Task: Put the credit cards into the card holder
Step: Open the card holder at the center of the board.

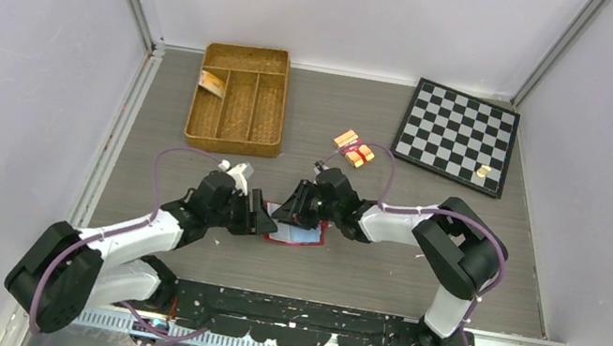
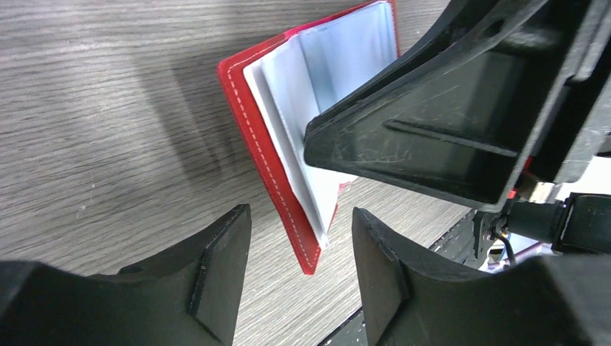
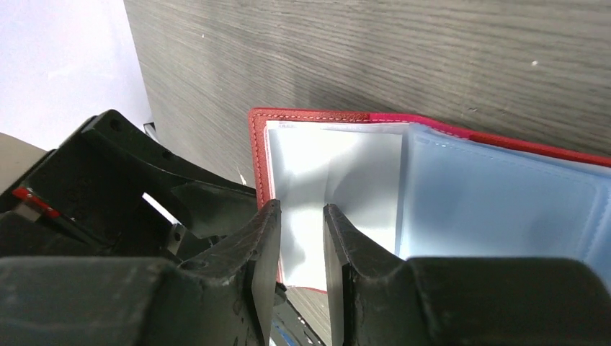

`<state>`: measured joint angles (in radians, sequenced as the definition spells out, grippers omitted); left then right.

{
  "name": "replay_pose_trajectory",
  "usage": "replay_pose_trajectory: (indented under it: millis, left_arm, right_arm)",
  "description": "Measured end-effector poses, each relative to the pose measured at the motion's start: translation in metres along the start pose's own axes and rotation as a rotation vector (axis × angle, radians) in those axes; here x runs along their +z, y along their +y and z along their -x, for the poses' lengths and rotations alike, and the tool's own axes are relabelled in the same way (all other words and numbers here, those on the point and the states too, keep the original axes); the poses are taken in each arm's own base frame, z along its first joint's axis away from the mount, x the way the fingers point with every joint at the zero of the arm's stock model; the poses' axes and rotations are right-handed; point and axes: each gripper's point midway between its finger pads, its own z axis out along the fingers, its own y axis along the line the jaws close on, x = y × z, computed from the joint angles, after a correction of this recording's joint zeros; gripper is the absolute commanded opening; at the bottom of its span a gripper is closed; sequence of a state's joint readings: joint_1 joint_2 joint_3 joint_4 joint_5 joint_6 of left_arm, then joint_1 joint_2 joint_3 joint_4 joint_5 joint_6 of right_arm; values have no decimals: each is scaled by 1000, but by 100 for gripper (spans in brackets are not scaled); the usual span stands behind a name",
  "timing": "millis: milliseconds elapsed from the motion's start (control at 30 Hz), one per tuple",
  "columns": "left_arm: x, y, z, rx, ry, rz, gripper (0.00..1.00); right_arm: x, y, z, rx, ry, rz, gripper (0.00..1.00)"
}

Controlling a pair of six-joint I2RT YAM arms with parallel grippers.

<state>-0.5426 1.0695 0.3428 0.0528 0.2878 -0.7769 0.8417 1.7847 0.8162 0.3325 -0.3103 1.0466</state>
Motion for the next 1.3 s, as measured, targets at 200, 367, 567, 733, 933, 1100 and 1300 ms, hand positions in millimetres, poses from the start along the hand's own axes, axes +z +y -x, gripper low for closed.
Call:
replay_pose_trajectory:
  millis: [200,367,567,733,933,1100,1300]
  left_arm:
    - [6,7,-5,-35,15,20,34]
    - [10,12,-7,-47,18,33,15]
    - [13,16,-8,-61,20,53,2]
    - [14,18,-10,-69,25,62,0]
    - [15,20,-10,-70,25,66,0]
    - [15,20,-9,-67,23,69,0]
    - [15,20,-9,-67,23,70,0]
  right_arm:
    - [1,-6,2,2,-14,-29,34]
    - [0,-10,5,-16,-27,-58,39]
    - [-15,-15,11,-79,-59,-124,48]
    - [-34,-16,20,-125,-99,-177,49]
    - [-44,-34,20,-130,-98,-248,49]
    - [-49,-57,14,-114,-83,-317,49]
    - [-53,-61,16,-116,-94,-339,50]
